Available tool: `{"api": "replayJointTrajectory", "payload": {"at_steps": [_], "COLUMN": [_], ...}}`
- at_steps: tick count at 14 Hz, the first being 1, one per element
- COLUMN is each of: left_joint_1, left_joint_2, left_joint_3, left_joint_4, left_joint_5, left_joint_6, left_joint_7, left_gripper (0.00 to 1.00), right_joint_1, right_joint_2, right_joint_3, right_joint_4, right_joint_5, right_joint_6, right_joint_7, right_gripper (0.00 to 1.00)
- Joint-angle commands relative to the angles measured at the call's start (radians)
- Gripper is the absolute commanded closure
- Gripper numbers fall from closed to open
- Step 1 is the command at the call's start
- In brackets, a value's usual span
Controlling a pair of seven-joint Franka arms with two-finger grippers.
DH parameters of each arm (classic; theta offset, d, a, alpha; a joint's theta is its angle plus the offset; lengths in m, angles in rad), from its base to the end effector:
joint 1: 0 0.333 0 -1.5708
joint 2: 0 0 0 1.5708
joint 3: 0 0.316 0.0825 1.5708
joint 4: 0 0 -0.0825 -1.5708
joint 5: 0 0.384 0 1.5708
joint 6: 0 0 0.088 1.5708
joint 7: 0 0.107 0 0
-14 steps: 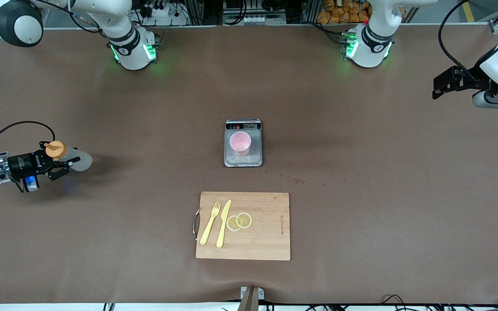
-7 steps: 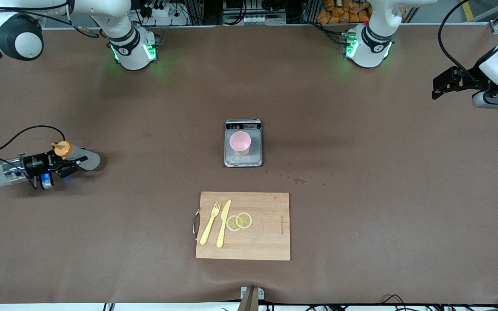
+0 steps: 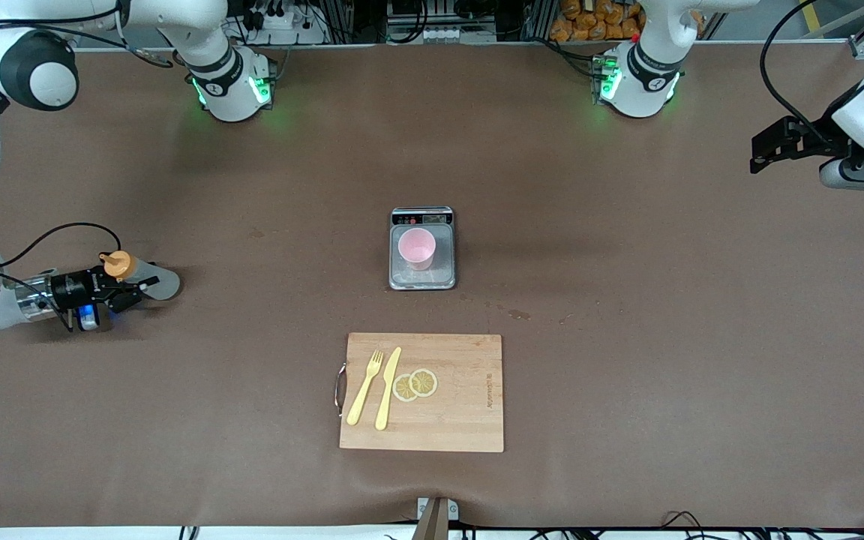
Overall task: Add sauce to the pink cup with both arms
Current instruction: 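Lower the bottle upright onto the table and open the right gripper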
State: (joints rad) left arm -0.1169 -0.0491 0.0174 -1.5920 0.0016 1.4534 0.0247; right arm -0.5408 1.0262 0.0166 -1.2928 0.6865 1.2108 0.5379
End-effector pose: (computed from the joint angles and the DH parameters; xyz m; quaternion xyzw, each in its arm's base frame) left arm 0.5240 -0.0519 0.6314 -0.9971 0.0620 0.0447 0.0020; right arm 0.5731 -0.2375 0.1219 -0.6555 0.4599 0.4969 0.3345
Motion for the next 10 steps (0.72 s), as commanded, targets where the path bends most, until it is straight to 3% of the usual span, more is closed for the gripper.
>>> {"api": "replayJointTrajectory", "payload": {"at_steps": [1,2,3,10], "left_joint_1": [0.009,0.009,0.009,0.011], "left_joint_2": [-0.002,-0.002,-0.002,-0.003], "left_joint_3": [-0.002,-0.002,0.0,0.0], "left_joint_4": [-0.002,-0.002,-0.002,-0.009], "left_joint_5": [-0.022,-0.02,-0.02,-0.02], "left_joint_6": [0.01,0.01,0.01,0.019], "left_joint_7": [0.003,0.003,0.003,0.003], "left_gripper": [0.0,0.0,0.0,0.0], "right_joint_1": [-0.005,-0.004,-0.005,-0.016], "right_joint_2": [-0.002,-0.002,-0.002,-0.049], "right_joint_3": [0.011,0.011,0.011,0.006], "right_joint_4": [0.009,0.01,0.015,0.102], "right_joint_5": [0.008,0.007,0.005,-0.011], "right_joint_6": [-0.011,-0.008,-0.007,-0.02], "right_joint_7": [0.004,0.001,0.007,0.01], "right_gripper": [0.57,0.14,0.0,0.0]}}
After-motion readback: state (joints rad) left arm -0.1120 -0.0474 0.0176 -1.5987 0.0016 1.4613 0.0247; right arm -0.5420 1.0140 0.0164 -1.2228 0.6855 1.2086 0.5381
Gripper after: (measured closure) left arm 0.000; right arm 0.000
